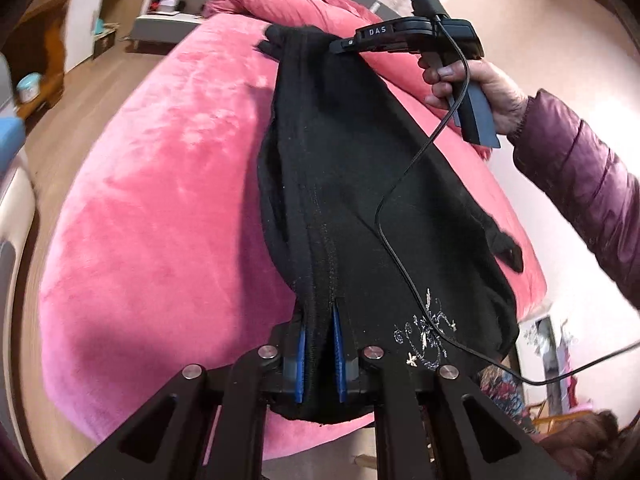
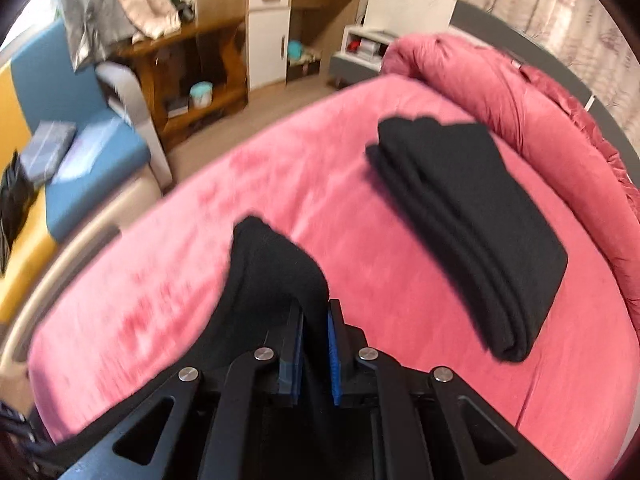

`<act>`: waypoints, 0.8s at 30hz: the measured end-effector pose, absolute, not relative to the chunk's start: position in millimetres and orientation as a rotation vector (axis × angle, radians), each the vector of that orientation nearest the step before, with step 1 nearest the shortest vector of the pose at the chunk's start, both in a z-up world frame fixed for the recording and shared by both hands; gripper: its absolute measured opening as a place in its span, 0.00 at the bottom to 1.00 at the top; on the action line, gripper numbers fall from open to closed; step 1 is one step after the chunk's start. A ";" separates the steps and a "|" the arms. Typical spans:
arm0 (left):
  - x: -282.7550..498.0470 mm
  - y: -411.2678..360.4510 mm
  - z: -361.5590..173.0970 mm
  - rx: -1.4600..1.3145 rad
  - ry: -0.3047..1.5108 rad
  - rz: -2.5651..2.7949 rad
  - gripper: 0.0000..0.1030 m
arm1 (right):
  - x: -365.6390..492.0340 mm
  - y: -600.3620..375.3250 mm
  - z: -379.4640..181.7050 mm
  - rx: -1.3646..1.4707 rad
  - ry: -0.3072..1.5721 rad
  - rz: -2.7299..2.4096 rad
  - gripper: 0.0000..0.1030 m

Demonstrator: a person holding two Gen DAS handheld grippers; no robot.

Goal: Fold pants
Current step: 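Grasp the pants hem with the left tool while the right tool smooths the fold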

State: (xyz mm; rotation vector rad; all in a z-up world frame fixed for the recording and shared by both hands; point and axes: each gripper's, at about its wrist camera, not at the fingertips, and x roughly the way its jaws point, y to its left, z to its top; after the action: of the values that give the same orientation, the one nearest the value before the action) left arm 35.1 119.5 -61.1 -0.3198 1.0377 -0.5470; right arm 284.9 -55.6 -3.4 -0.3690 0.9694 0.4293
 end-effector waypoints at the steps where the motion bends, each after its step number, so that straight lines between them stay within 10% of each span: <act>1: 33.9 125.2 -60.0 -0.329 1.031 -0.535 0.11 | 287.3 -46.9 0.1 -0.360 0.954 0.433 0.10; 13: 22.2 169.3 -86.3 -0.333 1.109 -0.320 0.11 | 304.5 50.2 -24.5 -0.351 0.945 0.490 0.11; 18: 19.3 154.5 -88.3 -0.241 1.116 -0.297 0.18 | 297.6 42.9 -48.4 -0.282 1.011 0.487 0.38; 24: 19.8 170.3 -85.2 -0.254 1.113 -0.272 0.27 | 249.6 -23.7 -16.7 -0.136 0.988 0.503 0.41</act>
State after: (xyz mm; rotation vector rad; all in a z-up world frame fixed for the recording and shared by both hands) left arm 19.8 170.3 -85.2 -0.2538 1.1129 -0.2721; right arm 249.6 -23.7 -16.7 -0.1357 0.9883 0.5027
